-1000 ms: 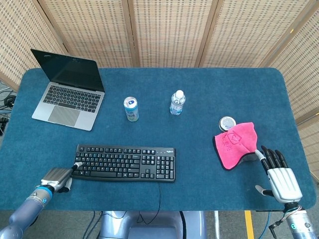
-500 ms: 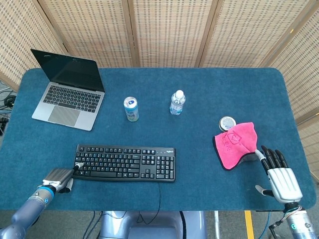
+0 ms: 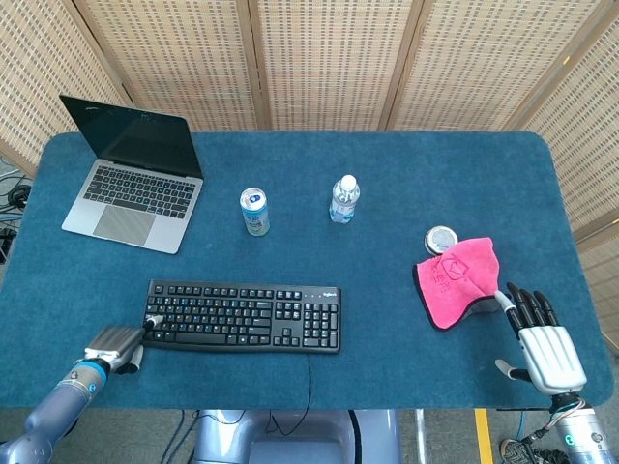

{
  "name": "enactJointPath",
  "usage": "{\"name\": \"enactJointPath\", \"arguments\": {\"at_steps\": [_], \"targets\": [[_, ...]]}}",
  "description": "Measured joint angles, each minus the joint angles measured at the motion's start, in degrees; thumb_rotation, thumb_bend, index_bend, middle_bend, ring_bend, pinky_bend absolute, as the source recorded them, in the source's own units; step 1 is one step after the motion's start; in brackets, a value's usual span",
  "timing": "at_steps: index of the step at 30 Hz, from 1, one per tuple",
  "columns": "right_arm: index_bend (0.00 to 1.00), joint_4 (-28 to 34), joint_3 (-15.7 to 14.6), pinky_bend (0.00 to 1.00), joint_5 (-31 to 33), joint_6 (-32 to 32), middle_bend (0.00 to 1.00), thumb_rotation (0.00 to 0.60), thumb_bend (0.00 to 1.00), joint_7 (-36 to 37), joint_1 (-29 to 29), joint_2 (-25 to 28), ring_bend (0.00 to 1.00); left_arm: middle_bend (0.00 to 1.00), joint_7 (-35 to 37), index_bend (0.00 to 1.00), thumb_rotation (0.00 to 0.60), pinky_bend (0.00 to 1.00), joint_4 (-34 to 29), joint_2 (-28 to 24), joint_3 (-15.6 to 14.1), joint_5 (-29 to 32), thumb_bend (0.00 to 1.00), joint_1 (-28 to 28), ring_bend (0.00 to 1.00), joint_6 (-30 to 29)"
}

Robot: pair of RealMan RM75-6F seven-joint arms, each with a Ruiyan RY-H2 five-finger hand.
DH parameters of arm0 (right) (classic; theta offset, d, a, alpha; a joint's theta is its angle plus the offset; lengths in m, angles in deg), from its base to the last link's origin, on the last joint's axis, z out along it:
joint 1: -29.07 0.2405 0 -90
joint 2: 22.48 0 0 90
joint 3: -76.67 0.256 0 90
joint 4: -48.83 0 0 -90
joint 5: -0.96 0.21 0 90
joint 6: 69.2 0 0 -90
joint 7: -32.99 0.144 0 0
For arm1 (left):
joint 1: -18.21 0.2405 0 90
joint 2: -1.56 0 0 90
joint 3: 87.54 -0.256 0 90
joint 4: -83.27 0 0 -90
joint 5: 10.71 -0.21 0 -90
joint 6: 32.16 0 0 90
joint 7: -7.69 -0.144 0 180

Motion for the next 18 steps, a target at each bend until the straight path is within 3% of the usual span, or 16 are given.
{"name": "enactJointPath", "arguments": {"at_steps": [6,8,9,12,14,16,18], "targets": [[0.0,0.0,0.0,0.0,0.0,-0.1,0.0,0.6,0.02,0.1,0.0,0.0,0.0,0.68,1.2,0.0,0.6,0.43,-1.7,-1.5,0.4,-2.8,0.78,0.6,0.64,-2.5],[0.0,0.0,0.0,0.0,0.0,-0.1,0.0,0.6,0.02,0.1,-0.1,0.1,0.0,0.64,2.0,0.0,0.6,0.43,-2.6,-2.3,0.8,-3.9,0.66,1.0,0.61,-3.0],[0.0,0.0,0.0,0.0,0.0,-0.1,0.0,0.6,0.02,0.2,-0.1,0.1,0.0,0.6,2.7,0.0,0.6,0.43,-3.1,-3.0,1.1,-4.8,0.61,1.3,0.58,-3.5],[0.0,0.0,0.0,0.0,0.0,0.0,0.0,0.6,0.02,0.1,0.0,0.0,0.0,0.31,4.6,0.0,0.6,0.37,-4.4,-4.3,1.6,-8.3,0.43,2.6,0.38,-5.4],[0.0,0.0,-0.1,0.0,-0.1,0.1,0.0,0.6,0.02,0.0,0.0,0.0,0.0,0.11,5.7,0.0,0.6,0.24,-4.9,-4.8,1.9,-11.1,0.34,3.8,0.21,-7.4],[0.0,0.0,-0.1,0.0,0.0,0.2,0.0,0.6,0.03,-0.1,0.0,0.0,0.0,0.02,7.3,0.0,0.6,0.15,-5.0,-4.9,2.2,-15.3,0.27,5.9,0.08,-10.8],[0.0,-0.1,-0.1,0.0,0.1,0.3,0.0,0.6,0.03,-0.2,0.0,-0.1,0.0,0.0,9.2,0.0,0.6,0.08,-4.5,-4.3,2.3,-20.2,0.22,8.6,0.01,-14.8]]}}
